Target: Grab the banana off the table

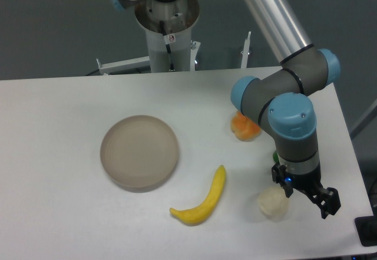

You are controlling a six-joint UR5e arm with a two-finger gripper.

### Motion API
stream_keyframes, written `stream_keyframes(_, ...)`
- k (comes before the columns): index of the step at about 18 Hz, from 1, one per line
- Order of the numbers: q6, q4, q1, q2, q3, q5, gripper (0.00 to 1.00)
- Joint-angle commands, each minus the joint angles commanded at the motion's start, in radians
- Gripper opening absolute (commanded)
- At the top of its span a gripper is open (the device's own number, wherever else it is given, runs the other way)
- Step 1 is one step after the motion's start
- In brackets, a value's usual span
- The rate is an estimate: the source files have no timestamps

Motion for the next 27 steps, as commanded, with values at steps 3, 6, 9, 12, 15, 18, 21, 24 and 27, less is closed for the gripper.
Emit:
stream_keyframes(3,0.000,0.000,0.002,0.008,-0.006,0.002,1.00)
stream_keyframes(6,-0.002,0.000,0.000,0.009,-0.014,0.000,1.00)
stream_keyframes(9,-0.003,0.002,0.002,0.020,-0.017,-0.005,1.00)
stream_keyframes(12,-0.046,-0.005,-0.006,0.044,-0.023,-0.012,1.00)
stream_keyframes(15,-0.126,-0.006,-0.034,0.057,-0.044,-0.009,1.00)
stream_keyframes(18,-0.213,-0.047,-0.055,0.070,-0.052,-0.006,1.00)
stream_keyframes(21,-0.232,-0.125,-0.077,0.119,-0.084,0.003,1.00)
stream_keyframes(24,-0.258,-0.236,-0.078,0.169,-0.100,-0.006,1.00)
stream_keyframes(27,-0.296,-0.290,-0.083,0.172,-0.103,-0.099,1.00)
